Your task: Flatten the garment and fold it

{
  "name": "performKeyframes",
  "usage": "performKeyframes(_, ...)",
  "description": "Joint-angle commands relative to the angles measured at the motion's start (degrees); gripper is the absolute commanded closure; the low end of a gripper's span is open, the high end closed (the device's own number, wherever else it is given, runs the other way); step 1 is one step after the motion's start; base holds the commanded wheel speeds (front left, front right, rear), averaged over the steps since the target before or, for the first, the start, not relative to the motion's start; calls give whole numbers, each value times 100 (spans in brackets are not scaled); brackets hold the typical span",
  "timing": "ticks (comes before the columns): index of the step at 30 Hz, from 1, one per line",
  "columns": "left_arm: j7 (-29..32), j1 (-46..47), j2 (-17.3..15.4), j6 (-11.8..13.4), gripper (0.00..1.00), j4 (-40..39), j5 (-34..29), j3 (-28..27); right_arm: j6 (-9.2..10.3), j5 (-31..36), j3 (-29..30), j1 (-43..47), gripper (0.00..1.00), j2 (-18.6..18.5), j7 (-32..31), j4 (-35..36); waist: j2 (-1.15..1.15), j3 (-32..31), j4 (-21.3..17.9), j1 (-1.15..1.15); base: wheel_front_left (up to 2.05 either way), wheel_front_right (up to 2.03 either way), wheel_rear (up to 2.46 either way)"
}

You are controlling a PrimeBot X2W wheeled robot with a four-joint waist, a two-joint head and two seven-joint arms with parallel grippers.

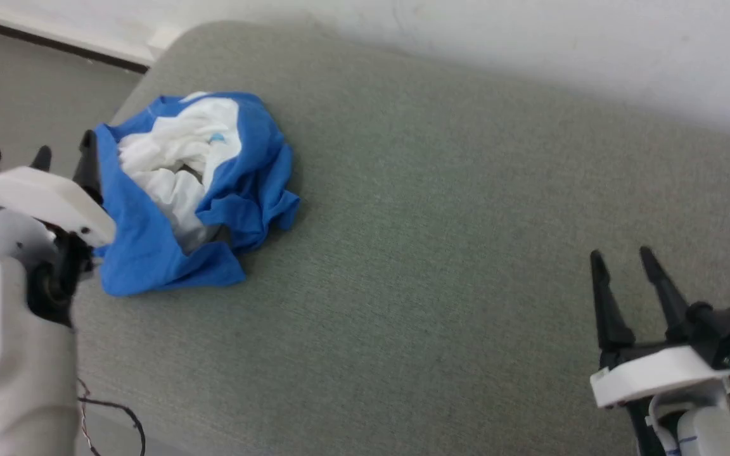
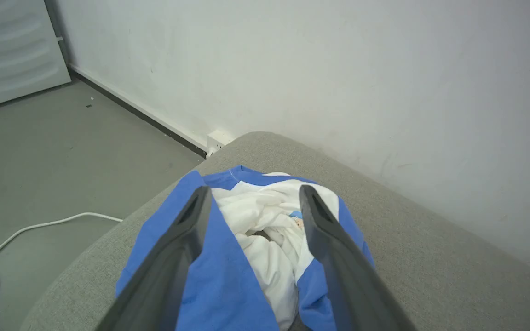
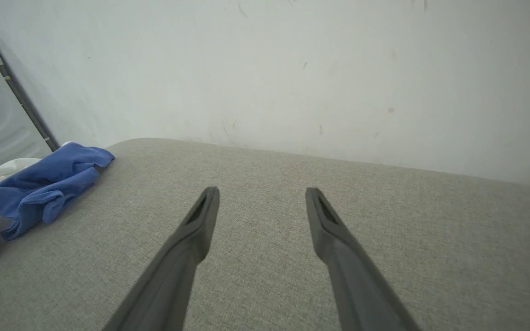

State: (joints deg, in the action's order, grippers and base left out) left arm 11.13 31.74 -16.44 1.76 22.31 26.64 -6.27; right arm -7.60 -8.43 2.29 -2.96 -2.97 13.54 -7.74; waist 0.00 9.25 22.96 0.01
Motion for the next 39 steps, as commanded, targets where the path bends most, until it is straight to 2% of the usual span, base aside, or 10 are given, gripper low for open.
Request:
performKeyframes(1, 202, 137, -101, 38, 0, 124, 46, -34, 11, 94, 70, -136, 0, 10, -39, 102, 0, 525, -320, -1, 0, 0, 0)
performKeyframes(7, 1135, 492, -527, 338, 0, 756, 98, -144, 11, 382, 198, -328, 0, 10, -295, 526, 0, 1157, -577, -1, 0, 0, 0)
performKeyframes(13, 1895, 566, -725, 678, 0, 1220, 73, -130, 11, 510, 305, -420, 0, 10, -466, 890, 0, 1614, -715, -1, 0, 0, 0)
performKeyframes(19, 2059, 623, -708, 712, 0, 1494, 205, -171, 11, 579, 355, -450, 0, 10, -544, 1077, 0, 1875, -705, -1, 0, 0, 0)
performKeyframes(23, 2168, 682, -698, 588, 1, 1803, 367, -213, 11, 565, 303, -516, 0, 10, -558, 1080, 0, 1938, -723, -1, 0, 0, 0)
performKeyframes(24, 2157, 699, -703, 549, 61, 1879, 402, -227, 11, 557, 285, -535, 0, 10, -558, 1074, 0, 1944, -733, -1, 0, 0, 0)
performKeyframes(25, 2100, 719, -704, 502, 100, 1940, 443, -254, 11, 548, 267, -554, 0, 10, -556, 1065, 0, 1948, -743, -1, 0, 0, 0)
performKeyframes(27, 1848, 749, -716, 457, 100, 2043, 482, -323, 11, 530, 239, -585, 0, 10, -542, 1033, 0, 1937, -761, -1, 0, 0, 0)
performKeyframes(34, 196, 1114, -888, 236, 100, 2175, 508, -634, 11, 464, 248, -561, 0, 10, -448, 823, 0, 1664, -759, -1, 0, 0, 0)
performKeyframes(39, -554, 1777, -1131, -113, 100, 1879, 243, -391, 11, 324, 215, -473, 0, 10, -323, 588, 0, 1207, -750, -1, 0, 0, 0)
